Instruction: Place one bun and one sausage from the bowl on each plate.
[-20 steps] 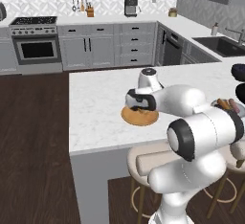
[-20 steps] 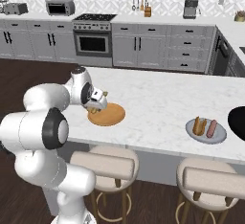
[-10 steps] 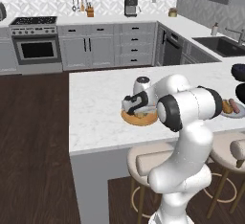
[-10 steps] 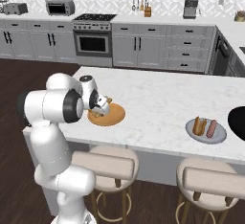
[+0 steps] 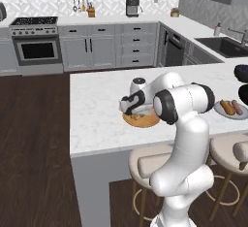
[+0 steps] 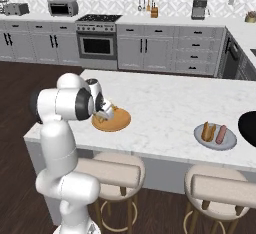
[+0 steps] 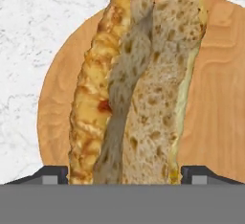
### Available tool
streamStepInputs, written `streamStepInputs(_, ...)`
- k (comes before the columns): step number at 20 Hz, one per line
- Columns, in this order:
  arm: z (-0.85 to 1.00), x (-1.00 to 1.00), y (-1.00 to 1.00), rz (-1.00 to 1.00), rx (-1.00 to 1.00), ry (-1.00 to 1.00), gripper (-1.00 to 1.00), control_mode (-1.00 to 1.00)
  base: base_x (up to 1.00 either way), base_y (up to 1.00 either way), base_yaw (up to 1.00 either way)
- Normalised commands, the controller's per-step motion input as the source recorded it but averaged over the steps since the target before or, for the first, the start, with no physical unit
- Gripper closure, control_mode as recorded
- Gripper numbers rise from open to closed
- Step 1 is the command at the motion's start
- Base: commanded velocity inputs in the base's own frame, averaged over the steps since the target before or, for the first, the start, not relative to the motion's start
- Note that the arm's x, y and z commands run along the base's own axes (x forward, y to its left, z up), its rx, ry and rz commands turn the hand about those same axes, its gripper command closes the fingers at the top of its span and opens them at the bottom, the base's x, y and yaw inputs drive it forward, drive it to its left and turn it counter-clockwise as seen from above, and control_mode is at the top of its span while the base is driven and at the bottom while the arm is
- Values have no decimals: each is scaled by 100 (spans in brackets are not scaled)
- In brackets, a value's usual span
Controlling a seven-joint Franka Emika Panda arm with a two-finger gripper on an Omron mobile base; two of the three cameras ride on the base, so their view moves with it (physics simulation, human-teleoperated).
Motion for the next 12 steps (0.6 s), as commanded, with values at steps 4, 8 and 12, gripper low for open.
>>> streamStepInputs(4,29,-3,0,0,1,4,-100,-100,0,0,0)
streamStepInputs(8,92,-66,-11,0,1,-4,-100,-100,0,0,0)
streamStepInputs(12,100,-100,-46,0,3,0,-100,-100,0,0,0)
